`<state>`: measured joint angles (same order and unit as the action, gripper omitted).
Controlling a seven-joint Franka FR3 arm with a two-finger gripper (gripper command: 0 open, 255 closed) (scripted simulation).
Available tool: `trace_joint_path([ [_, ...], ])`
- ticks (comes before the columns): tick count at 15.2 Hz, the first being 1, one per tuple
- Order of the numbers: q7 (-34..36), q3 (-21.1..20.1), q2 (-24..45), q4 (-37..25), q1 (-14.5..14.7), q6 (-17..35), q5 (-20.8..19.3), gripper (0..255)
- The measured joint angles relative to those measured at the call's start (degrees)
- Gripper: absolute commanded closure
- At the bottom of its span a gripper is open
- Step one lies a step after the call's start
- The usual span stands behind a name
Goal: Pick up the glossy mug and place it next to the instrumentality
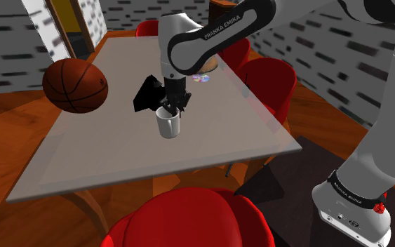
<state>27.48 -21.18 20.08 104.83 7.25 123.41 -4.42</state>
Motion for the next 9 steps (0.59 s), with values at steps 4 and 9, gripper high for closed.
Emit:
trace_joint_path([
  [4, -0.2, -0.3, -1.3, -1.2, -0.2, -2.5, 0.6, 255],
  [9, -0.5, -0.5, -2.7, -3.4, -0.3, -5.8, 1.1, 255],
])
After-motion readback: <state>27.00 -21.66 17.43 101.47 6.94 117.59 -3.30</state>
